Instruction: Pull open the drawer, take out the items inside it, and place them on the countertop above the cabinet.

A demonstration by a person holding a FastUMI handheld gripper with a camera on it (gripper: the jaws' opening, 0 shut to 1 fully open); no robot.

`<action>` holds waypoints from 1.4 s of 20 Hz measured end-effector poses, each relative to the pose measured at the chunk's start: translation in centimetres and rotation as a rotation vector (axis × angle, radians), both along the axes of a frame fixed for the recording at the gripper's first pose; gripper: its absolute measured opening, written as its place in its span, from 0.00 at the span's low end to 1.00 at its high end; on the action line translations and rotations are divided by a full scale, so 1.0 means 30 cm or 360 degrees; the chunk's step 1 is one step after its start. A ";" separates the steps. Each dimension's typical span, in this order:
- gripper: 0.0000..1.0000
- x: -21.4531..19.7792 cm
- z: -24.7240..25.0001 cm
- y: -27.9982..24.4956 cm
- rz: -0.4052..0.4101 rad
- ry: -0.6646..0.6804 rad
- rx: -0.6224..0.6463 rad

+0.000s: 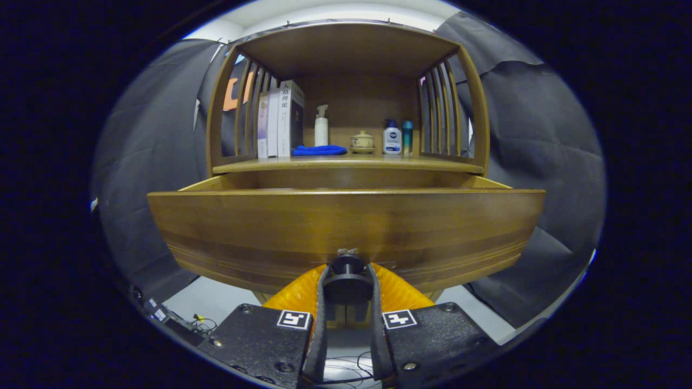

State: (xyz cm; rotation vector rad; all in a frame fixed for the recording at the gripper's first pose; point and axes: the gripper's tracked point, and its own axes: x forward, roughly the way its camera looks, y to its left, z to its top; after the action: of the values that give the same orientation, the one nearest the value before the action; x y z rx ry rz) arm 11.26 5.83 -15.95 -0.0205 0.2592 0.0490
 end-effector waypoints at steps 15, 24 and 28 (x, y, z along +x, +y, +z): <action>0.36 -0.207 -0.047 0.039 0.0034 0.0033 0.0023; 0.60 -0.261 -0.027 -0.012 0.0030 0.0032 0.0068; 0.96 -0.319 0.063 -0.062 0.0026 -0.0028 0.0078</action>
State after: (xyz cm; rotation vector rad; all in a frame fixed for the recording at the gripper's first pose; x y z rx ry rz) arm 1.69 3.98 -14.05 0.0258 0.2402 0.0713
